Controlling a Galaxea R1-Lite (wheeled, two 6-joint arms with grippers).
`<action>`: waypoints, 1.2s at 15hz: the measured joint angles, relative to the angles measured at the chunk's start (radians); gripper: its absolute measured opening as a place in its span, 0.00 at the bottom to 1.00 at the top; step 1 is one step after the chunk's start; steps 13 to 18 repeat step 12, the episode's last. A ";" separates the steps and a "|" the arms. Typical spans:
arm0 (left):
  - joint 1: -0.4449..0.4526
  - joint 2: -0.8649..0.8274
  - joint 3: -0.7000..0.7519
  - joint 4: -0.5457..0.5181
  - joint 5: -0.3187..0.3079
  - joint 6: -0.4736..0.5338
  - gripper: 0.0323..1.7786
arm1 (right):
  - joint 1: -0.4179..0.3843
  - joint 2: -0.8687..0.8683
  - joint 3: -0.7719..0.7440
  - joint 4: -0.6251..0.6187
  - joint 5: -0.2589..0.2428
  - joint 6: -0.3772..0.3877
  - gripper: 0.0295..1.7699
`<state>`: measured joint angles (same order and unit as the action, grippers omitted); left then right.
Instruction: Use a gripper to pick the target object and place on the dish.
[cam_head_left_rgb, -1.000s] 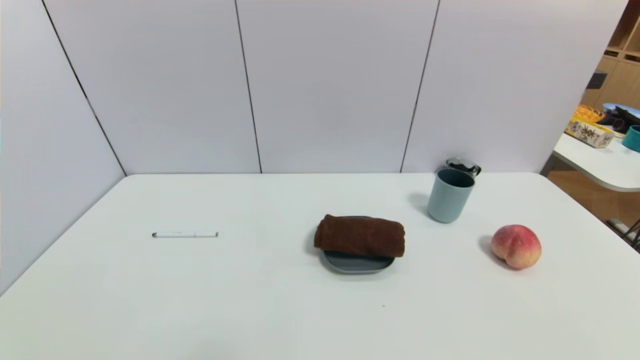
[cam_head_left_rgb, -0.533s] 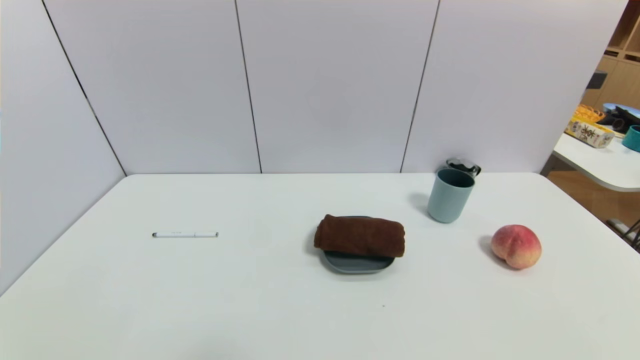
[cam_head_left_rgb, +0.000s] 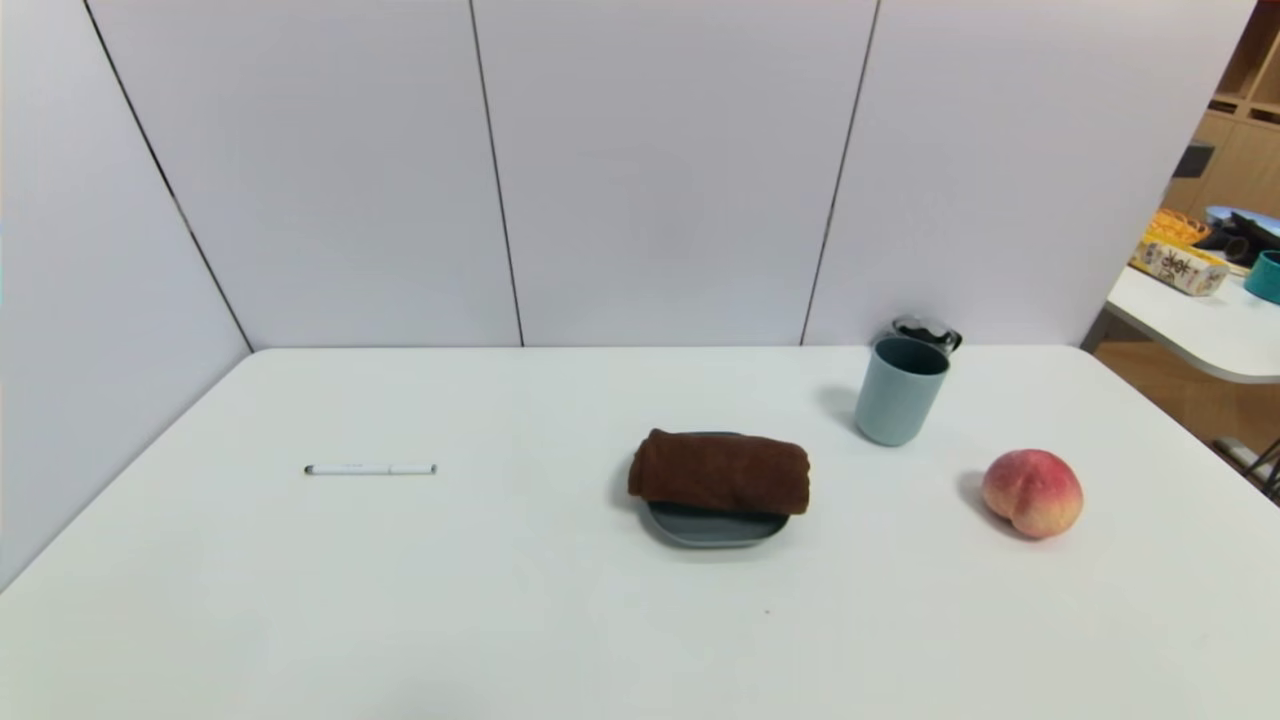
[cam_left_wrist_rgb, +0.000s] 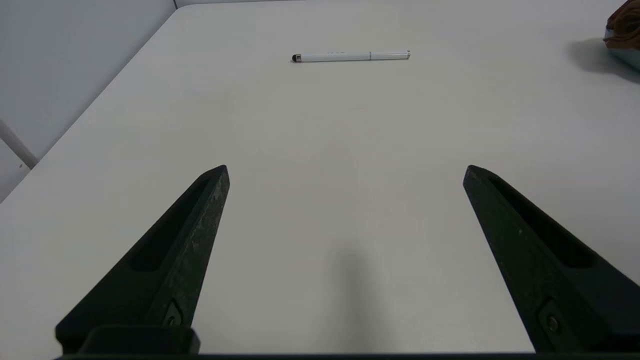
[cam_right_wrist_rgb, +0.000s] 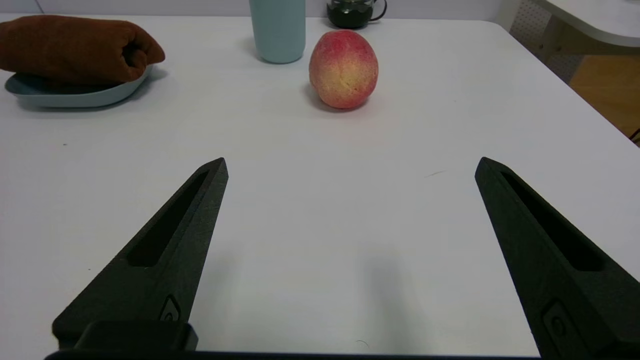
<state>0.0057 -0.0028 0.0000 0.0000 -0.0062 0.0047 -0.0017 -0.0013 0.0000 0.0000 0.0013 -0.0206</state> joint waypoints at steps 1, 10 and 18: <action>0.000 0.000 0.000 0.000 0.000 0.000 0.95 | 0.000 0.000 0.000 0.000 0.000 0.002 0.97; 0.000 0.001 0.000 0.000 0.000 0.000 0.95 | 0.000 0.000 0.000 -0.001 0.005 -0.008 0.97; 0.000 0.001 0.000 0.000 0.000 0.000 0.95 | 0.000 0.000 0.000 0.001 0.001 -0.003 0.97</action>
